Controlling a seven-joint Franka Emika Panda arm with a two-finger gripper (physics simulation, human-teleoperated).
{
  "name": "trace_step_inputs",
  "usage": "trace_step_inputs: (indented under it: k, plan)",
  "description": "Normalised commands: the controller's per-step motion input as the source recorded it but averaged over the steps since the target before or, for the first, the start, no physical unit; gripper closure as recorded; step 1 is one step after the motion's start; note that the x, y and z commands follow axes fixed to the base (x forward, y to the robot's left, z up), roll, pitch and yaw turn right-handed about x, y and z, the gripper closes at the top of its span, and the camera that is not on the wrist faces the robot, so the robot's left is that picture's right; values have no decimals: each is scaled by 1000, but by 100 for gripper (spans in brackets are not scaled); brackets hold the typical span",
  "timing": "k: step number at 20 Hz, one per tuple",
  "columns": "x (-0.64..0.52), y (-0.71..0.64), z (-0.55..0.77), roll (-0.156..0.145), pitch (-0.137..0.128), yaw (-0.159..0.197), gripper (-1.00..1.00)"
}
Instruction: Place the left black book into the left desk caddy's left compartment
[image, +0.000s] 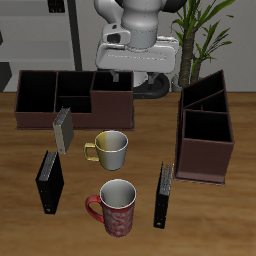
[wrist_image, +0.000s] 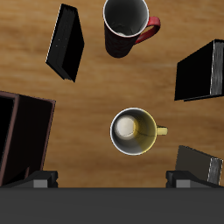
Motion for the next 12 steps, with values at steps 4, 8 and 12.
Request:
trace_step_inputs:
  k: [4, 8, 12]
  plan:
    - [295, 267, 65, -18, -33, 16, -100]
    - [332, 225, 89, -17, -19, 2, -100]
    - [353, 174, 17, -47, -20, 17, -100]
